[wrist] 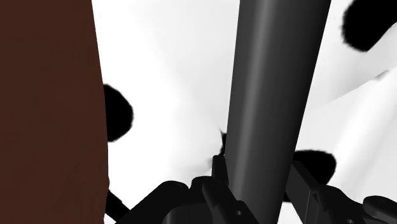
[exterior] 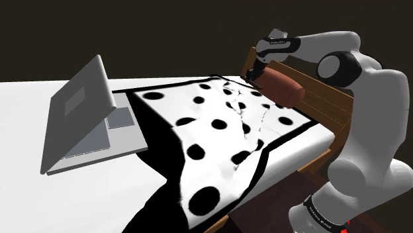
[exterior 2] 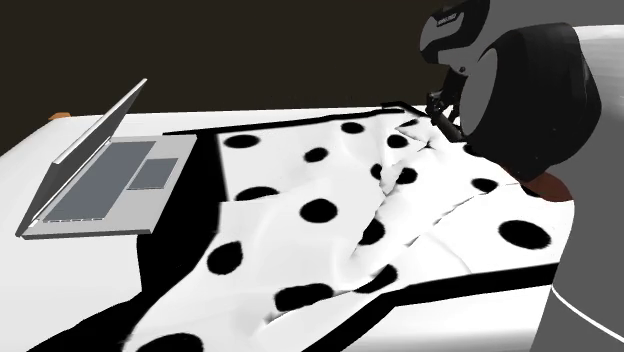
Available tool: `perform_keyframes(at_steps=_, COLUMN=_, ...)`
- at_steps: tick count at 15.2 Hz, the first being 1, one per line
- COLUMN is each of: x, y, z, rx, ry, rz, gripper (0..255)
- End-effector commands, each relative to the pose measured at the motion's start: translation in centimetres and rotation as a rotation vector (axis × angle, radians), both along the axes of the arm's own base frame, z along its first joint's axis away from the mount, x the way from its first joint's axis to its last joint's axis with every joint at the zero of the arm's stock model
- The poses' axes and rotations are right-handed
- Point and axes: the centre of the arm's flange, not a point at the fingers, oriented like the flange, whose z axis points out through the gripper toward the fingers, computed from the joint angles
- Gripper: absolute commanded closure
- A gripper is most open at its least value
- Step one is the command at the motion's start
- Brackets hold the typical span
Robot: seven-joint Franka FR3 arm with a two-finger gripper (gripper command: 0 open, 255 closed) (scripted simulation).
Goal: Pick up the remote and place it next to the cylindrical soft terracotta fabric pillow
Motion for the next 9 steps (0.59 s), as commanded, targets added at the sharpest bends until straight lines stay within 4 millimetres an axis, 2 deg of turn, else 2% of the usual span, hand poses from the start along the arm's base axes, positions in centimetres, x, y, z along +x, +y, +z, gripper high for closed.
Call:
perform_keyframes(at_steps=1, x=0.0, y=0.0, z=-1.0, rx=0.0, ry=-0.001, rz=0.0, gripper=255)
perform_keyframes(at_steps=9, x=0.0, y=0.0, z=-5.2, rx=0.0, ry=-0.001, rz=0.0, gripper=255)
